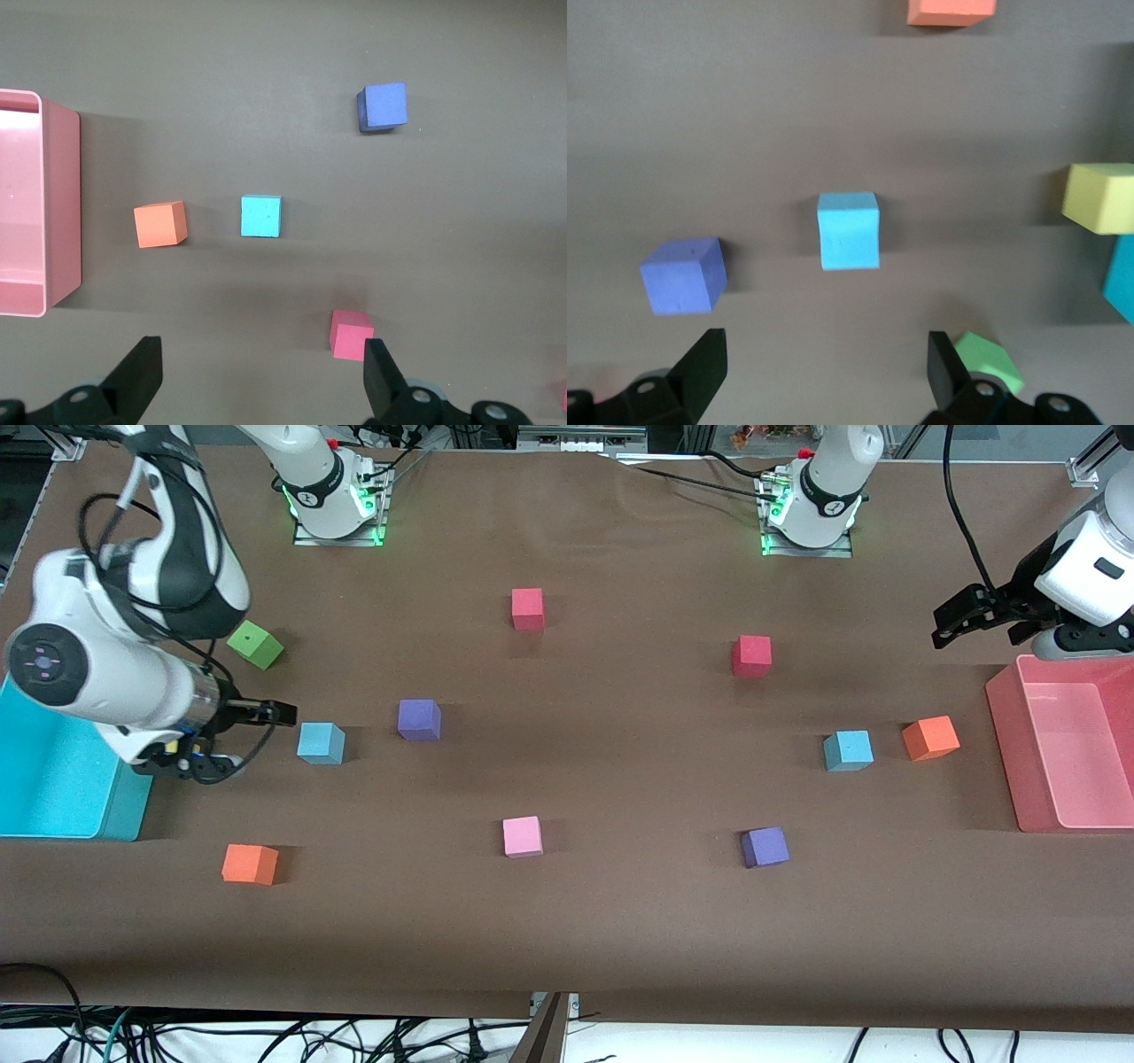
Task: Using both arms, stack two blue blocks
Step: 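Reach the right gripper down to the light blue cube and grasp it, then lift the light blue cube with the right gripper toward the table middle, then lower the cube with the right gripper while the left gripper reaches another cube, then grasp the second light blue cube with the left gripper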
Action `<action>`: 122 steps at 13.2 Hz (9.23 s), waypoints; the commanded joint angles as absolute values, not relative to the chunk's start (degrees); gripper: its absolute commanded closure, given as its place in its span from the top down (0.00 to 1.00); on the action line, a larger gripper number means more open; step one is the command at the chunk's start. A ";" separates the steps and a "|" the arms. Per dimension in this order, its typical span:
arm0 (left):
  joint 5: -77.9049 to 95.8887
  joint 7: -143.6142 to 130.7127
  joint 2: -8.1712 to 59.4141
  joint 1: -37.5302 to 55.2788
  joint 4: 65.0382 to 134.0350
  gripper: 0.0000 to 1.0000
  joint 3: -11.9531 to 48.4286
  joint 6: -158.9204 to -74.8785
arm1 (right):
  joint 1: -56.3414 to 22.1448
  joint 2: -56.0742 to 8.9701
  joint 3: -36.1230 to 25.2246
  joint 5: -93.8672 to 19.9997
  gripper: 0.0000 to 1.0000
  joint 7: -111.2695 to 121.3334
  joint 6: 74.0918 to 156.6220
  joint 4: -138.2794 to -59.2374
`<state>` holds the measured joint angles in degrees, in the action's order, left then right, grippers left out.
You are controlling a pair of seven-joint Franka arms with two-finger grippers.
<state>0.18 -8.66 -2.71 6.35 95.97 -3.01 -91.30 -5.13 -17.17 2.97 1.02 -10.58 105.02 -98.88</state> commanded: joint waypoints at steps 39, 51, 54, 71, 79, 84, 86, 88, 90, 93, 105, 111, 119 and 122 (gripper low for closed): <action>1.23 -7.03 -2.02 5.63 97.29 1.00 -3.60 -92.99 | -22.74 -27.32 2.99 1.23 0.00 -17.47 101.34 -87.21; 0.88 -7.12 1.14 5.10 97.29 1.00 -4.13 -94.75 | -41.83 -49.12 3.95 -3.86 0.00 -39.45 102.82 -63.28; 0.70 -7.03 1.75 5.10 97.38 1.00 -4.13 -94.75 | -44.11 -51.23 4.22 -4.04 0.00 -42.00 106.95 -63.28; 1.23 -7.03 4.40 5.19 98.34 1.00 -4.04 -95.98 | -46.41 -54.67 3.87 -3.96 0.99 -42.10 113.03 -63.46; 1.23 -7.03 4.57 5.10 107.91 1.00 -4.04 -108.96 | -44.48 -51.69 4.13 -4.22 0.99 -36.06 111.36 -63.37; 1.23 -7.03 7.81 5.19 114.33 1.00 -4.04 -120.38 | -41.49 -48.43 4.22 -4.39 0.99 -17.10 105.13 -64.16; 1.32 -7.03 9.83 5.27 117.06 1.00 -4.04 -125.92 | -39.91 -47.90 4.04 -5.53 0.99 -5.24 105.90 -65.03; 1.32 -7.03 12.12 5.89 118.38 1.00 -4.04 -129.71 | -38.77 -42.40 2.99 -10.26 0.99 3.65 113.85 -74.99; 1.32 -6.94 13.44 5.89 121.80 1.00 -3.96 -135.14 | -37.36 -34.23 3.08 -14.65 0.99 10.07 128.07 -91.85; 1.23 -6.94 15.55 5.80 124.45 1.00 -4.04 -140.44 | -36.92 -30.06 3.16 -25.10 0.99 26.31 137.89 -102.99; 1.32 -1.58 22.32 5.01 125.24 1.00 -4.04 -144.84 | -36.39 -32.69 3.25 -82.15 0.99 100.16 143.96 -111.89; 1.32 -1.58 23.03 5.01 125.24 0.84 -4.04 -144.84 | -36.21 -35.42 3.34 -90.35 0.99 108.28 143.61 -110.04; 1.32 -5.09 15.76 6.23 124.19 0.14 -3.69 -138.10 | -36.21 -35.42 3.34 -90.35 0.99 109.42 143.35 -109.95; 2.45 -11.22 10.99 11.23 121.04 0.07 -1.86 -133.70 | -36.12 -35.42 3.34 -90.44 0.99 110.13 143.35 -110.04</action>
<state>0.45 -7.33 14.66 7.90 122.33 -2.88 -137.45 -36.69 -35.01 2.87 -88.97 108.31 143.51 -110.59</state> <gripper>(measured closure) 0.471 0.004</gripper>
